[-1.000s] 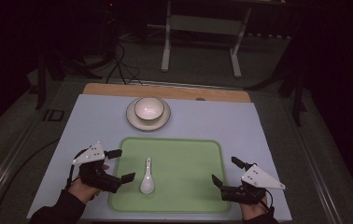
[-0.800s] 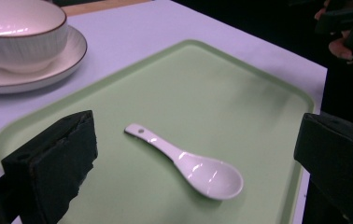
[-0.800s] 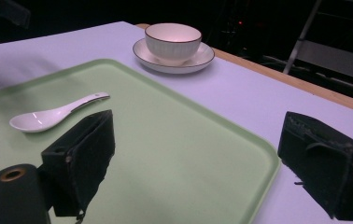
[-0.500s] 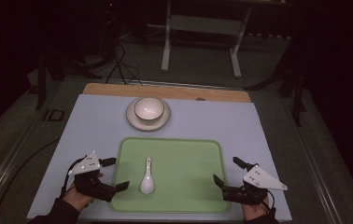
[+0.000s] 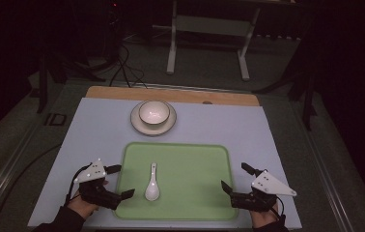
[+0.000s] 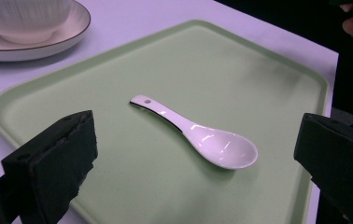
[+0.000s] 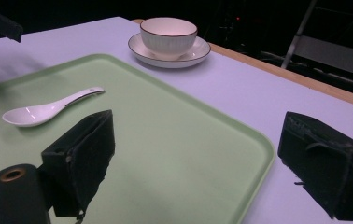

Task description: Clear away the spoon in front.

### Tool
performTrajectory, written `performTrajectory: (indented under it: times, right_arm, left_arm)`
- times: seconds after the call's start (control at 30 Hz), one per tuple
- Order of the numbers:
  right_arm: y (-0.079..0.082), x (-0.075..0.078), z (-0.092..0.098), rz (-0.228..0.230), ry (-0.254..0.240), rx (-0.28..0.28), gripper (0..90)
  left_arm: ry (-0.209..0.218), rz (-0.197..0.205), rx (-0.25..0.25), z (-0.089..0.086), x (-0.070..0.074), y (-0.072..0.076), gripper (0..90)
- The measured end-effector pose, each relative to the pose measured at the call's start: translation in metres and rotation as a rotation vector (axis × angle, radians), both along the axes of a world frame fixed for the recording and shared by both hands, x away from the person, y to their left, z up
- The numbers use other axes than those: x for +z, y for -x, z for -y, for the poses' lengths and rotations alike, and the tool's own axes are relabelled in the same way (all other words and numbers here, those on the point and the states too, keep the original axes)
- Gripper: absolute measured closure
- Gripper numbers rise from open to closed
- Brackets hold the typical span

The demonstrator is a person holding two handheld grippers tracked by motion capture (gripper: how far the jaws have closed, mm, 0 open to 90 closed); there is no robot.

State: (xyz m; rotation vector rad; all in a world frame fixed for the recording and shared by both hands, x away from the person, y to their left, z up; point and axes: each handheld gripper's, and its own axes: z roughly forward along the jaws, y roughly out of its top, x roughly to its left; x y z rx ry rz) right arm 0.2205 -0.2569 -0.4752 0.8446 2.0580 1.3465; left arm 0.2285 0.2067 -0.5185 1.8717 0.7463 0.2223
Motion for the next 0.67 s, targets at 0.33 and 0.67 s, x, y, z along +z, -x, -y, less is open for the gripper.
performTrajectory:
  times: [0.33, 0.67]
  right_arm:
    - [-0.0032, -0.0035, 0.0002, -0.016, -0.003, 0.004, 10.9]
    - [-0.0024, -0.0030, 0.0000, -0.012, -0.001, 0.001, 10.9]
  left_arm:
    - [-0.011, 0.014, -0.012, 0.0058, -0.0013, 0.0000, 0.0]
    - [-0.013, 0.014, -0.001, 0.0055, -0.0018, -0.0007, 0.0]
